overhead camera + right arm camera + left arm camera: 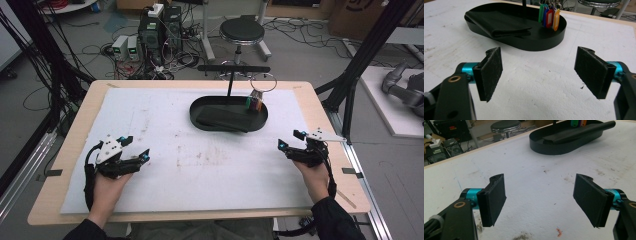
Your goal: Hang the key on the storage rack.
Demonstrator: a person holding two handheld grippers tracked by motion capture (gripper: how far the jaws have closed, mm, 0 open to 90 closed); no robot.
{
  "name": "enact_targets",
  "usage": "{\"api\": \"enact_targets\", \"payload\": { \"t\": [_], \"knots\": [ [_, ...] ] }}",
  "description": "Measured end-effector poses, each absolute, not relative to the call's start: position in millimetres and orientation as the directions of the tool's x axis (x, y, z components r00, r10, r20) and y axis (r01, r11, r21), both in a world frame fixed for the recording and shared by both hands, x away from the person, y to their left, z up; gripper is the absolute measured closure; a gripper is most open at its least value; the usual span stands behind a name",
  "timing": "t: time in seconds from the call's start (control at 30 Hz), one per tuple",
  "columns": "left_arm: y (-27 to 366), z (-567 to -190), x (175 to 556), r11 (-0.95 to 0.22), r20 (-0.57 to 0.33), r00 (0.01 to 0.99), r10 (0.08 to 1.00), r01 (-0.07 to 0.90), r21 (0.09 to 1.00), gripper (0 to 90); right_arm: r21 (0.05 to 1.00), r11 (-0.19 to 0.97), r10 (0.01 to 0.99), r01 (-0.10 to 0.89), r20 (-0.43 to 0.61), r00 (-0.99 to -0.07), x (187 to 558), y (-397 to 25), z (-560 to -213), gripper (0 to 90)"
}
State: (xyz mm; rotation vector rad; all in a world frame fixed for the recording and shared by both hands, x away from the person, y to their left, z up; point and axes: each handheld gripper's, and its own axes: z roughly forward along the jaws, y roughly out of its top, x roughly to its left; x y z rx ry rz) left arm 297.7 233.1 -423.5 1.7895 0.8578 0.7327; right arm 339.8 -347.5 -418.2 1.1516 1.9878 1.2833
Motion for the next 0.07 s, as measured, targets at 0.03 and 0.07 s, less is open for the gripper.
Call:
{"api": "enact_targets", "payload": {
  "t": [0.03, 0.07],
  "knots": [
    [232.5, -423.8, 298.5, -0.263, 0.092, 0.568, 0.818, 0.227, 0.938, 25.9, 0.903, 0.196, 0.858, 0.384, 0.032, -0.513, 339.7, -347.2, -418.8, 22.7],
    [232.4, -423.9, 299.1, -0.264, 0.092, 0.569, 0.817, 0.228, 0.937, 25.7, 0.903, 0.197, 0.857, 0.382, 0.030, -0.514, 339.7, -347.5, -419.3, 22.7]
  ]
}}
